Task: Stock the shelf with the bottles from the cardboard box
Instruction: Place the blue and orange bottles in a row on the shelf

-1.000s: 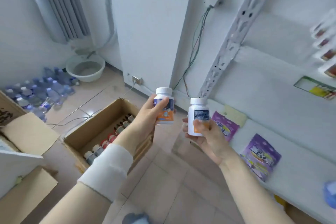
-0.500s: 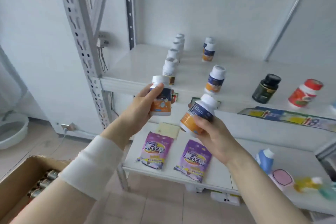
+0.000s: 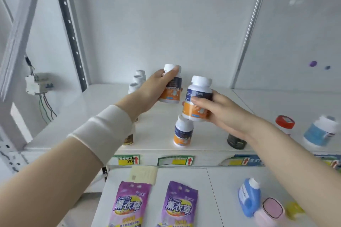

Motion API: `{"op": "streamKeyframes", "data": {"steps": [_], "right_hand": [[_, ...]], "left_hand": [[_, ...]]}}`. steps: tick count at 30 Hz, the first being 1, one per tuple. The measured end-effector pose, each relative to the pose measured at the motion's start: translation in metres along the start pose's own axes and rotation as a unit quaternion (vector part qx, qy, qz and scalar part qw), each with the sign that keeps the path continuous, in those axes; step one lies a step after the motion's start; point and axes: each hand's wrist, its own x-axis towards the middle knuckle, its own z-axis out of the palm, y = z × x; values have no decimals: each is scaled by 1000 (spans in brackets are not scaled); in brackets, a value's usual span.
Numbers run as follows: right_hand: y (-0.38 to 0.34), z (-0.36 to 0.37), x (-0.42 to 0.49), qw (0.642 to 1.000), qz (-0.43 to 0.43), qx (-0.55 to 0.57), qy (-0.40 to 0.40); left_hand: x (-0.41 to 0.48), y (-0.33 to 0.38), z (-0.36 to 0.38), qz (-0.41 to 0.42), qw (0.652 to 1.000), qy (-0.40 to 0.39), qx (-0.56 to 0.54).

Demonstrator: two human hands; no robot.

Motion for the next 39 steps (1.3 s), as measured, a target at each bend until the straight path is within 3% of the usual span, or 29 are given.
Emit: {"op": "streamKeyframes", "data": {"steps": [9, 14, 24, 39], "right_hand": [[9, -36, 90, 989, 38, -122, 79], [31, -41, 107, 967, 77, -234, 60], [60, -32, 112, 943, 94, -318, 21], [68, -21, 111, 929, 113, -352, 23]], "left_hand": [[109, -29, -19, -38, 982, -16, 184], [135, -48, -22, -53, 967, -51, 244], [143, -69, -24, -47, 904, -105, 411], [142, -81, -23, -59, 881, -113, 455]]}}
